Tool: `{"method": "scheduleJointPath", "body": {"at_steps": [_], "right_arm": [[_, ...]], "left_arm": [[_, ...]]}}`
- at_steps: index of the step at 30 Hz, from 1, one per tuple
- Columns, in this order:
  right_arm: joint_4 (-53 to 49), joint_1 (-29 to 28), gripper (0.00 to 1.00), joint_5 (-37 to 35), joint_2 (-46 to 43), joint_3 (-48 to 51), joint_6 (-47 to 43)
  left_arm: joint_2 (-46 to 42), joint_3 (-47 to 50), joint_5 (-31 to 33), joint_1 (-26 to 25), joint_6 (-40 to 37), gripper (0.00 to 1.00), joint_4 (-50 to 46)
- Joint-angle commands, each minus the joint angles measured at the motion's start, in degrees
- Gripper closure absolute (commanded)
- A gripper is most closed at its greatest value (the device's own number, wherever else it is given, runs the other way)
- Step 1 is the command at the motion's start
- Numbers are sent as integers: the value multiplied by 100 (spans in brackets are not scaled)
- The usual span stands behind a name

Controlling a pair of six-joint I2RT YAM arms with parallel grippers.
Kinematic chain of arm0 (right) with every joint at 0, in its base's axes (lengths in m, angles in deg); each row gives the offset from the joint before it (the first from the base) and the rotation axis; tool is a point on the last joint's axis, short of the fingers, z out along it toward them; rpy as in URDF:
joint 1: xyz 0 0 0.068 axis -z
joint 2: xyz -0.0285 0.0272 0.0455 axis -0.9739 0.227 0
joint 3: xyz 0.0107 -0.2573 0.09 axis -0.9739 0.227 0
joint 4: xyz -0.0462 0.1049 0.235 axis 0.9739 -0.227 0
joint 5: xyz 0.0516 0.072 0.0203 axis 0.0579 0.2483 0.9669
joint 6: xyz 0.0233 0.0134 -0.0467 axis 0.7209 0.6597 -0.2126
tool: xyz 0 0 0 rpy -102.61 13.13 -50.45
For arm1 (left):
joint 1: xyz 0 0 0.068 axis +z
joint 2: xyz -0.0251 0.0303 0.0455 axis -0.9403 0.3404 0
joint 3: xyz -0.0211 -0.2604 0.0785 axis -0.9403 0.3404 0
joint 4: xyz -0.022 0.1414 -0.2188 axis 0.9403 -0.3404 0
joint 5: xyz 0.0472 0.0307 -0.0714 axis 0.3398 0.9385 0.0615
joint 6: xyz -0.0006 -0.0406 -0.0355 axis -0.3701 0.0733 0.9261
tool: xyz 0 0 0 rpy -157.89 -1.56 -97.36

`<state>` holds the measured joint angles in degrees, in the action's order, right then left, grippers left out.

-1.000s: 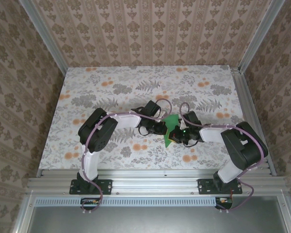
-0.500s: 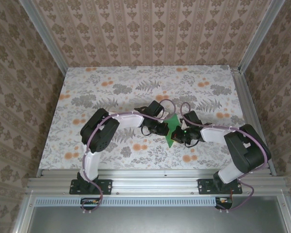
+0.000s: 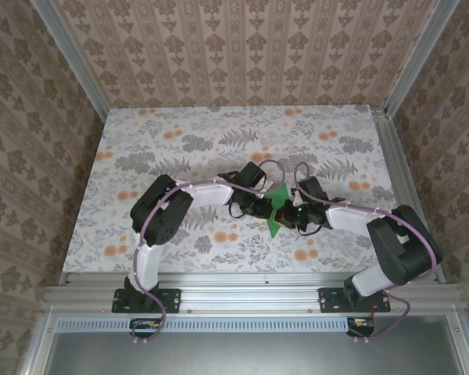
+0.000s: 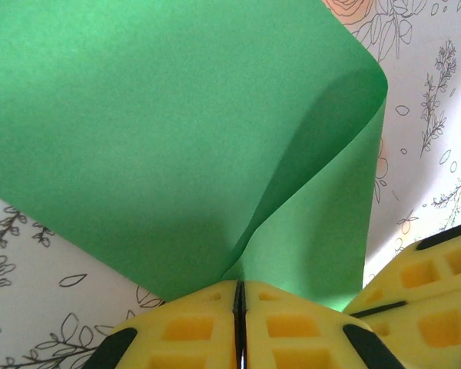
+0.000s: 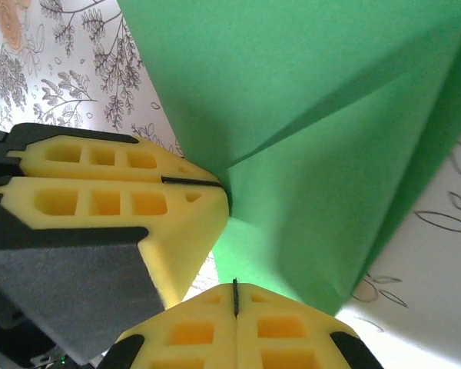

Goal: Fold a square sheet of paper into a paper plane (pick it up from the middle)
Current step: Third fold the triangle at the center of the table.

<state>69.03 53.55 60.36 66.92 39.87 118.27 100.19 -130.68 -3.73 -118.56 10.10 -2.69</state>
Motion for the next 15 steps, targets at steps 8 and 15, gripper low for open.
{"method": "scheduleJointPath", "body": {"at_steps": [8, 15], "right_arm": [[-337, -137, 98, 180, 326, 165, -199], [-828, -156, 97, 216, 136, 434, -482]], "left_arm": [[562, 263, 563, 2, -149, 90, -767], [609, 267, 557, 39, -184, 90, -806]]}}
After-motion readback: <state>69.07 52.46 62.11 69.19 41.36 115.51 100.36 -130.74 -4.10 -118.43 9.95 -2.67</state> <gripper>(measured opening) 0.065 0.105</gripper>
